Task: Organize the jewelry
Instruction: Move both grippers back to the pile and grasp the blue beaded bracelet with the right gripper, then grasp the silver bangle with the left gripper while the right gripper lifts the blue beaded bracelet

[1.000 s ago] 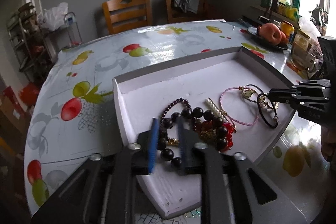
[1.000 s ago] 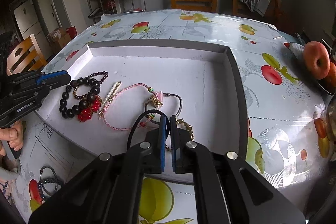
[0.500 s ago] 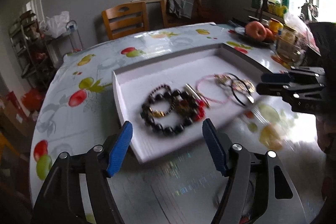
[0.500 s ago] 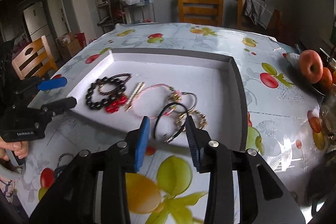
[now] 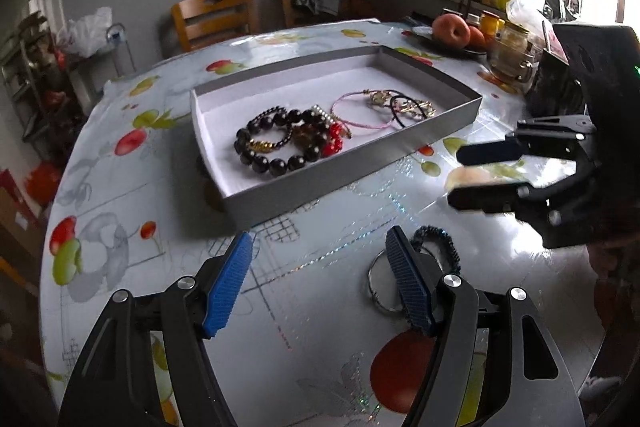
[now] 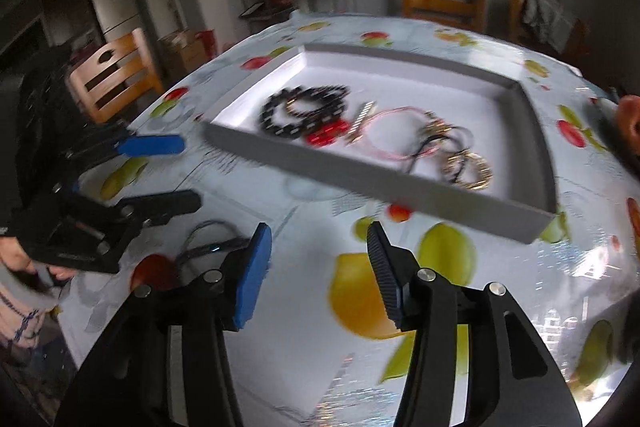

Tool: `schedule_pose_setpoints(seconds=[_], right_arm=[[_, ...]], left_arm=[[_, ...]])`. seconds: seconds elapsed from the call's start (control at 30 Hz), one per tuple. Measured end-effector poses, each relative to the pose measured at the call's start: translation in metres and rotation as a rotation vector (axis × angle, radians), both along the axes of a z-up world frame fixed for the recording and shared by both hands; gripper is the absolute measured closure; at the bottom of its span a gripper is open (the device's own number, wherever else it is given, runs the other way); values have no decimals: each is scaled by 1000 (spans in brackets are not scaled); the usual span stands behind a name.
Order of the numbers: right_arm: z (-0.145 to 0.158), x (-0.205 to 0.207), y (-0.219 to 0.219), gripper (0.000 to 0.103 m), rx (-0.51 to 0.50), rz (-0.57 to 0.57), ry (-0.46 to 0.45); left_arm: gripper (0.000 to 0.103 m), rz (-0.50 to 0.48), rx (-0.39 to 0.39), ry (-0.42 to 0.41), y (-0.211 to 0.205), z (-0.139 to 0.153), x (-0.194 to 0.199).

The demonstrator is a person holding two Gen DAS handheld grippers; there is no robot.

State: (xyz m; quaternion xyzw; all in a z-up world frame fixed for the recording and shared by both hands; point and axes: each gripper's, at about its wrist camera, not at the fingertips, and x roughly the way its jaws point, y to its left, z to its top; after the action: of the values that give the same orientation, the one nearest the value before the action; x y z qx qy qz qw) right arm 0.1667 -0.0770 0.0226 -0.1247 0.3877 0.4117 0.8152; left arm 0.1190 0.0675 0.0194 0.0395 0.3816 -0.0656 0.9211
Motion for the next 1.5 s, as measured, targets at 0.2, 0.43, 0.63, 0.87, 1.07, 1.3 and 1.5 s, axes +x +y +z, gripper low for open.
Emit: schedule_pose_setpoints(seconds=[0.2, 0.43, 0.63, 0.87, 1.07, 1.3, 1.5], right_arm=[[-11, -13, 21, 53, -41, 72, 12], [-17, -20, 27, 59, -99, 79, -29], [-15, -15, 16, 59, -71, 66, -13], [-16, -13, 5, 62, -86, 41, -15], [-15, -8, -6, 62, -97, 5, -23], [-15, -9, -8, 62, -102, 27, -23], [-15, -14, 2, 86, -109, 54, -36]], left_arm=[[33, -33, 29, 39, -9, -8, -3], [48, -62, 81, 94, -20, -19, 3], [53, -83, 78, 96, -22, -19, 2], [53, -83, 0, 102, -12, -17, 2], [75, -75, 52, 103, -18, -19, 2], [79, -87, 42, 105, -17, -18, 2], [70, -97, 53, 102, -24, -19, 5]])
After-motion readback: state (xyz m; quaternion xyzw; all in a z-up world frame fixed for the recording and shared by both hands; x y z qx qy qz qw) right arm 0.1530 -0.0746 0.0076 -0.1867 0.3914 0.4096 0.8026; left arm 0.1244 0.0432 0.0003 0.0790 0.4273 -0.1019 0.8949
